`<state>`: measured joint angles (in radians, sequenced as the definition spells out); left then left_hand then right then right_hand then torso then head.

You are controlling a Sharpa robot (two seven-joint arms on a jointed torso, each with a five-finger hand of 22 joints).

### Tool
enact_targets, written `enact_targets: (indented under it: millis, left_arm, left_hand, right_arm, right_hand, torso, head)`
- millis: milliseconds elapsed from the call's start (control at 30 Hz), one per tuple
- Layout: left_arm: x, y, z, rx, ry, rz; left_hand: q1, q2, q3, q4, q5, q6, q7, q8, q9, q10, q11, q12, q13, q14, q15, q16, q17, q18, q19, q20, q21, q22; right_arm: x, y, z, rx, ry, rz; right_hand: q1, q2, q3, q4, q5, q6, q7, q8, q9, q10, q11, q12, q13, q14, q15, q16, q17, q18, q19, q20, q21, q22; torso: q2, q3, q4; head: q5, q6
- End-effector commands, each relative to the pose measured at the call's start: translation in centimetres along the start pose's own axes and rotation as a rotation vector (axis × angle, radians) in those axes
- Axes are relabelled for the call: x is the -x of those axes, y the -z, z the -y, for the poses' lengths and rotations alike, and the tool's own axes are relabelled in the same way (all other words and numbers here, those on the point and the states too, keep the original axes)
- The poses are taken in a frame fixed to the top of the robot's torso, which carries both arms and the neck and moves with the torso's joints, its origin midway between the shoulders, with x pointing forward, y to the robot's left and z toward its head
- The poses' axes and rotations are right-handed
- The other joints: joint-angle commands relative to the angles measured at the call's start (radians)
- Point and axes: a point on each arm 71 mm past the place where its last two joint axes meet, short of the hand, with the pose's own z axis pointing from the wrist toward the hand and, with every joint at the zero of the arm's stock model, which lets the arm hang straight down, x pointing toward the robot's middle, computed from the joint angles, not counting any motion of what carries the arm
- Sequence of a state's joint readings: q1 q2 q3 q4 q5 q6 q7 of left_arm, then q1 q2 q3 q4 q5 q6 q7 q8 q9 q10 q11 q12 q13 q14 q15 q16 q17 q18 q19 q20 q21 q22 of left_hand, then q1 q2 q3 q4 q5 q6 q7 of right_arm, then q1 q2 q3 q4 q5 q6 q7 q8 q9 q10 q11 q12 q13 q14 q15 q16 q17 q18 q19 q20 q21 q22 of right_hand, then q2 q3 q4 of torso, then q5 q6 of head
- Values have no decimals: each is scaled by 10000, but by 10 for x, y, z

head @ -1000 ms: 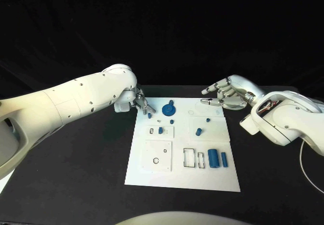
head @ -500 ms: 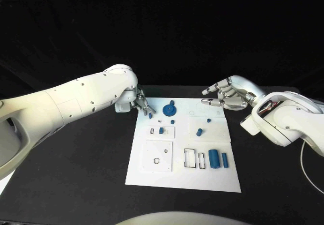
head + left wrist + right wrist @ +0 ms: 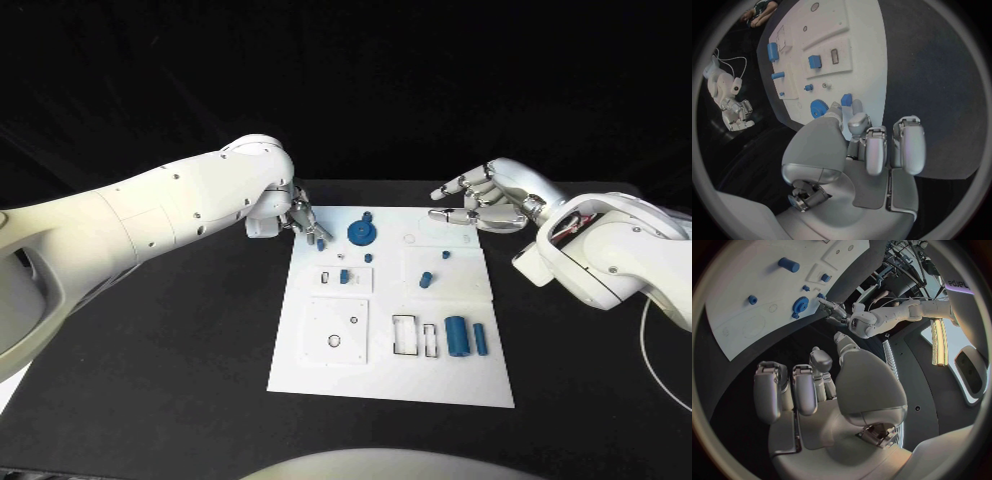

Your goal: Assemble the parts on the task board

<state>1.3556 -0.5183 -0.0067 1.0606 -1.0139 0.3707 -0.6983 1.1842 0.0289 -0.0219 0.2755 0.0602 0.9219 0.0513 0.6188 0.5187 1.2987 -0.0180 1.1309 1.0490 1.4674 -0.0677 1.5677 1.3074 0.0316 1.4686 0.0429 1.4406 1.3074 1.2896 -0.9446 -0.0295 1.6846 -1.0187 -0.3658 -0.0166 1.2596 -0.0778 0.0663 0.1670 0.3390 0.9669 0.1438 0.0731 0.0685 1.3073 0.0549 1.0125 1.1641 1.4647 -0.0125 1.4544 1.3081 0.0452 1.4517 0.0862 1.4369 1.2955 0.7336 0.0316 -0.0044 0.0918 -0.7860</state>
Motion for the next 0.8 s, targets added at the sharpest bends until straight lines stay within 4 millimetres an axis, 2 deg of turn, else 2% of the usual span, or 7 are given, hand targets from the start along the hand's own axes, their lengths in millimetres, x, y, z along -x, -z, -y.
enact_targets:
  millis: [33,800]
  left_arm:
    - [-2,0,-1,334,-77,-259]
    - [-5,-1,2,276,-292,-489]
  left_hand:
    - [85,-14,-12,-50,-14,80,3,43,13,42,0,36,11,1034,-83,31,2634,92,248,-78,70,1121]
    - [93,-38,-60,-48,-21,92,-4,70,32,62,-5,58,30,1034,-87,31,2634,86,258,-82,86,1143]
  right_arm:
    - [-1,0,-1,81,35,-105]
    - [-2,-1,-1,98,36,-127]
  right_hand:
    - [48,70,-54,24,35,-23,21,-35,-8,-71,20,-29,-16,603,-70,-49,582,128,-91,-10,-63,-8]
    - [64,78,-58,23,39,-21,20,-33,-7,-70,20,-24,-15,603,-71,-50,582,128,-89,-11,-62,-5]
  torso:
    - [-3,-3,9]
    - [-3,-10,12]
  head:
    - [-6,-10]
    - [4,-58]
